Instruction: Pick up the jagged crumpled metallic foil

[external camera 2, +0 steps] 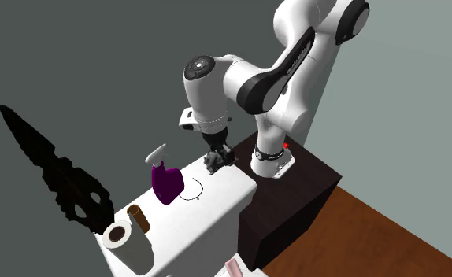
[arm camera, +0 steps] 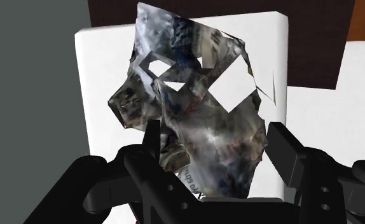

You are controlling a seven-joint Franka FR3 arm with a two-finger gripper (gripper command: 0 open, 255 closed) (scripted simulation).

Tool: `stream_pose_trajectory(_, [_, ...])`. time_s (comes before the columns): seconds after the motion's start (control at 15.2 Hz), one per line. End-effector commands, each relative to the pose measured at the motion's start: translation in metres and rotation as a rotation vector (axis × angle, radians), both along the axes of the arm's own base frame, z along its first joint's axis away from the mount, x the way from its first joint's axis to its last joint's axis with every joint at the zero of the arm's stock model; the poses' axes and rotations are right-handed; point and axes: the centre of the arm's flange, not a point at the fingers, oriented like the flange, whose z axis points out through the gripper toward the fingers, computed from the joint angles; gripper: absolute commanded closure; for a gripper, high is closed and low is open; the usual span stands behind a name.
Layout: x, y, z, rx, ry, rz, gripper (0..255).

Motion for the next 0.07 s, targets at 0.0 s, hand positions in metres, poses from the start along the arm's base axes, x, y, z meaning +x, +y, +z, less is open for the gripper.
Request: stream_pose_trajectory(0.0, [0.0003,-0.0003,0.0029,0.0,0.0,0.0,255])
